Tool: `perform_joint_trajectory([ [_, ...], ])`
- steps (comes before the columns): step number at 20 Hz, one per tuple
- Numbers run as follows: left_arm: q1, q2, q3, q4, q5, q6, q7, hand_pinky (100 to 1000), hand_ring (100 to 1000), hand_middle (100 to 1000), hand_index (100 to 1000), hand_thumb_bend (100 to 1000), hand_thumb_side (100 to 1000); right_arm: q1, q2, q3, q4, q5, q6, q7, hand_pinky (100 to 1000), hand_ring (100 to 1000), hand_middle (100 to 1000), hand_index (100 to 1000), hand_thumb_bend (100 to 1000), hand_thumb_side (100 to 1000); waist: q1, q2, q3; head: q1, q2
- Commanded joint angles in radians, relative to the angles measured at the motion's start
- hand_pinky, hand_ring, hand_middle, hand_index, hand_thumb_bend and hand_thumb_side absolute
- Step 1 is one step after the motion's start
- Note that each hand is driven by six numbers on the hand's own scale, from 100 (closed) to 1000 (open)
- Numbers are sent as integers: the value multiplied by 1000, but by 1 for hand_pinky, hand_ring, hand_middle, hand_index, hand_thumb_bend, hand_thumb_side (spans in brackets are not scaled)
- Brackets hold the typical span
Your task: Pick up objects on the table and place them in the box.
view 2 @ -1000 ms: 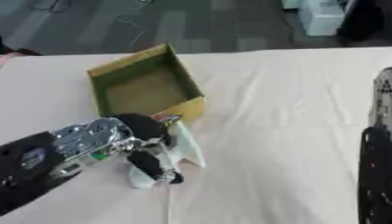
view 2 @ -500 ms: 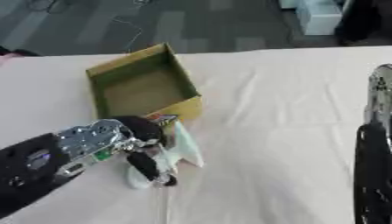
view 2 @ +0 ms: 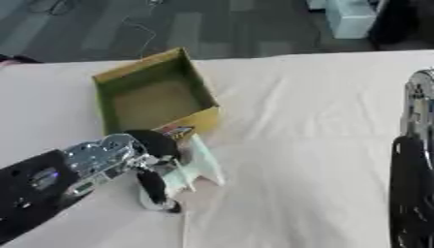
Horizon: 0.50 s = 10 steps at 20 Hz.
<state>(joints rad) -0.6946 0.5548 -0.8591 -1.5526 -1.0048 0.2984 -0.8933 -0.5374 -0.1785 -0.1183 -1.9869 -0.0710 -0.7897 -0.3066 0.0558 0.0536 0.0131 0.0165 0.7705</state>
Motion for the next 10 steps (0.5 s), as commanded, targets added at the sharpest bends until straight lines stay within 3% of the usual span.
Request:
perform_joint_trajectory([
  [1, -9, 12, 16, -29, -23, 10, -14, 133, 348, 413, 568, 100, 417, -22, -6, 0, -13, 4, -2, -7, 680, 578, 580, 712, 100, 919, -2, -9, -1, -9, 0],
  [3, -12, 18, 23, -61, -33, 16, -14, 100, 246, 305, 447, 100, 410, -22, -7, 0, -13, 4, -1, -8, 680, 578, 580, 713, 100, 919, -2, -10, 0, -10, 0],
  [5, -14, 24, 30, -94, -40, 18, -14, 100, 173, 236, 343, 100, 282, -21, -7, 0, -13, 5, -1, -8, 680, 578, 580, 713, 100, 918, -2, -10, 0, -11, 0],
  [6, -15, 26, 35, -112, -42, 18, -14, 100, 116, 187, 288, 100, 273, -21, -7, 0, -13, 6, -1, -9, 680, 578, 580, 713, 100, 918, -2, -10, 1, -11, 0],
  [10, -19, 47, 66, -212, -32, 36, -14, 100, 100, 100, 202, 100, 272, -19, -9, -1, -13, 7, 0, -10, 680, 578, 580, 713, 100, 918, -2, -11, 4, -9, 0],
])
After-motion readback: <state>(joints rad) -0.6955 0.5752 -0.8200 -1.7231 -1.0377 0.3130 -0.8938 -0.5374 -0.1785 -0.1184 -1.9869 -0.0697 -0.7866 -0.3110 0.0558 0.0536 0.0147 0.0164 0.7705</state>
